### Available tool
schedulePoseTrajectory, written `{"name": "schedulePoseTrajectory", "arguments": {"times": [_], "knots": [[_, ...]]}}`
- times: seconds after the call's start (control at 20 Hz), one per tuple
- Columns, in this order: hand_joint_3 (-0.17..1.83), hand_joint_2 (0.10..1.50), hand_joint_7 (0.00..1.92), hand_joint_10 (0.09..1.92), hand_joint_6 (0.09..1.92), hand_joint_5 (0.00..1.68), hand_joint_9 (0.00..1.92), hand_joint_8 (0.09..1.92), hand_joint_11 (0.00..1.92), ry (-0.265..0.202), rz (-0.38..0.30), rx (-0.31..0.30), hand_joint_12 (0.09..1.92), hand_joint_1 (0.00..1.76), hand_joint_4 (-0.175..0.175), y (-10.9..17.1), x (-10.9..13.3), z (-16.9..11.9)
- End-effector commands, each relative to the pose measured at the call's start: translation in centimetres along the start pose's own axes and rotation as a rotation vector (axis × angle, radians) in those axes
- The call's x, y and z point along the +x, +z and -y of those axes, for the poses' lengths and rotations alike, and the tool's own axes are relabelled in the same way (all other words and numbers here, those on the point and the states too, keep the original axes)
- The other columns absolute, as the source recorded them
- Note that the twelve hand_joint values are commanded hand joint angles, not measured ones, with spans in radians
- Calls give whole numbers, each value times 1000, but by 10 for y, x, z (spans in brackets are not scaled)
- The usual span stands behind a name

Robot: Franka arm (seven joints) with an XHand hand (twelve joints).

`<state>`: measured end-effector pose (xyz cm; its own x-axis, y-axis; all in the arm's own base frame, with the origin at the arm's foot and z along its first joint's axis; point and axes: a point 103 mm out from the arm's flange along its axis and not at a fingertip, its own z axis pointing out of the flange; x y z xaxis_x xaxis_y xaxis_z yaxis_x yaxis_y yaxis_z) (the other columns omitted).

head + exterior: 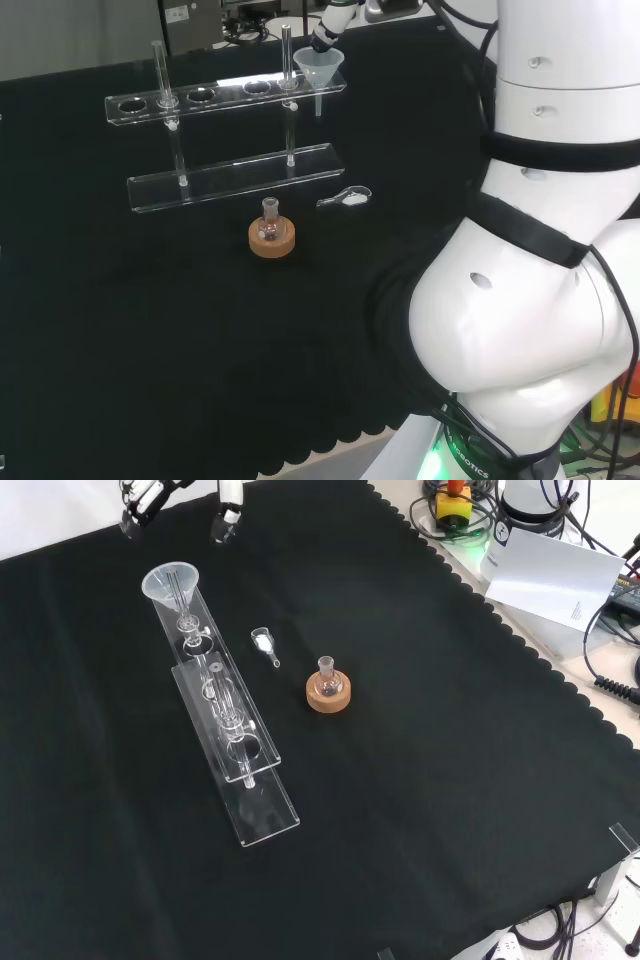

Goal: Pick up the funnel from the transparent funnel stand.

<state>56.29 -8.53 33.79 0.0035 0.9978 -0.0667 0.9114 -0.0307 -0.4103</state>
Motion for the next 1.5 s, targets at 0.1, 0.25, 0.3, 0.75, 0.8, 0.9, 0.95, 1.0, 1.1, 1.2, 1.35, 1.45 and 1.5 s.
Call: {"name": "schedulePoseTrajectory", "arguments": {"times": [0.1, 0.25, 0.3, 0.75, 0.8, 0.9, 0.95, 1.0, 1.1, 1.2, 1.35, 1.45, 1.5], "knots": [[557, 644, 0, 747, 87, 95, 191, 564, 45, -39, 28, 83, 1455, 705, -18, 9, -2, -28], [566, 630, 0, 745, 87, 85, 191, 532, 50, -50, 35, 98, 1451, 716, -19, 11, -4, -37], [567, 626, 0, 744, 87, 82, 191, 527, 51, -54, 38, 105, 1450, 719, -20, 11, -4, -39], [592, 587, 5, 760, 87, 58, 212, 591, 57, -87, 52, 168, 1452, 747, -27, 17, -1, -54], [594, 585, 12, 763, 87, 59, 218, 600, 57, -91, 52, 173, 1452, 747, -28, 17, -1, -54], [609, 573, 22, 764, 87, 68, 245, 643, 61, -97, 53, 183, 1454, 745, -30, 17, 1, -53], [613, 568, 27, 766, 87, 73, 255, 655, 64, -100, 51, 189, 1455, 743, -31, 16, 1, -53], [615, 565, 31, 767, 87, 77, 261, 664, 66, -103, 48, 196, 1456, 740, -31, 16, 2, -52], [616, 561, 34, 768, 87, 82, 269, 672, 71, -105, 50, 203, 1457, 735, -31, 17, 2, -51], [617, 559, 31, 768, 87, 84, 271, 675, 73, -105, 55, 203, 1457, 731, -31, 17, 3, -50], [617, 556, 6, 763, 87, 86, 255, 659, 75, -102, 64, 189, 1456, 724, -31, 19, 3, -50], [613, 556, 1, 763, 87, 80, 237, 612, 76, -98, 71, 178, 1454, 721, -31, 20, 4, -50], [611, 556, 0, 765, 87, 73, 228, 584, 76, -98, 74, 178, 1453, 720, -31, 21, 5, -51]]}}
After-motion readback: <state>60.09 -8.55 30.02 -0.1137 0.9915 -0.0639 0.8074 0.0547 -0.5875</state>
